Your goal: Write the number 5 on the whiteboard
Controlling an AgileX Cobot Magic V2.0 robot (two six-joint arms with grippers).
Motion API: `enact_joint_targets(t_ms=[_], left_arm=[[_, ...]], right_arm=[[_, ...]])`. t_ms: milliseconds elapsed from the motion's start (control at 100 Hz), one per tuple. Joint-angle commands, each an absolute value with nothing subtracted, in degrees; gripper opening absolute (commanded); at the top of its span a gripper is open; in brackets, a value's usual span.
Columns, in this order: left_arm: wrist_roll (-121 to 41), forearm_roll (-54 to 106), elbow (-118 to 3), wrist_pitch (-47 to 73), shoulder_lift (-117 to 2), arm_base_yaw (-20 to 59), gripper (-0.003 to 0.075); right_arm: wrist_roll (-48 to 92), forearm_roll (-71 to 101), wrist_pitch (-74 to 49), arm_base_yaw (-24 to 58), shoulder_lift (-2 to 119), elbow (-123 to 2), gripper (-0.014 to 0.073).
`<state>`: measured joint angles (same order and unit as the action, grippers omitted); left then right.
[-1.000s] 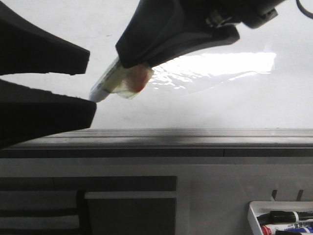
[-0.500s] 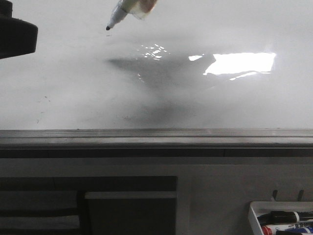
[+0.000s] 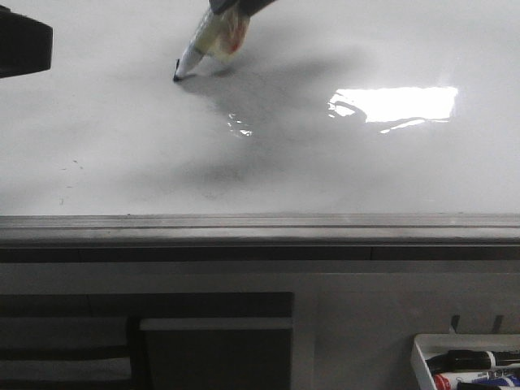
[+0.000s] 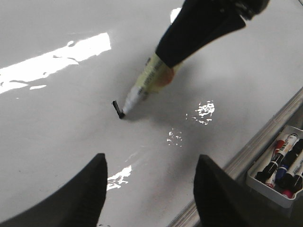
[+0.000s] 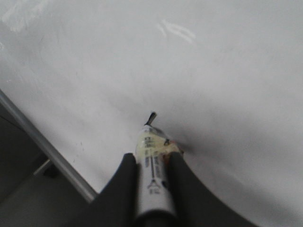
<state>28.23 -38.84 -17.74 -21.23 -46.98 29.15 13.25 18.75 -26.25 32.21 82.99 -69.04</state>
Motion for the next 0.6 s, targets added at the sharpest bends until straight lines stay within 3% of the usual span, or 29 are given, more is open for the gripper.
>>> enact_joint_targets(t_ms=[0, 360, 590], left_arm=[[28.82, -37.11, -19.08, -24.54, -47.0, 29.23, 0.0366], [28.82, -37.11, -19.08, -24.54, -47.0, 29.23, 0.0366], [28.82, -37.11, -19.08, -24.54, -47.0, 29.23, 0.0366]], right_arm=[[13.9, 18.98, -23.27, 32.05, 81.5, -67.07, -0.0059], [13.9, 18.59, -25.07, 30.15, 76.95, -63.12, -0.0041], [13.9, 19.12, -18.01, 36.05, 80.13, -62.96, -0.0041]])
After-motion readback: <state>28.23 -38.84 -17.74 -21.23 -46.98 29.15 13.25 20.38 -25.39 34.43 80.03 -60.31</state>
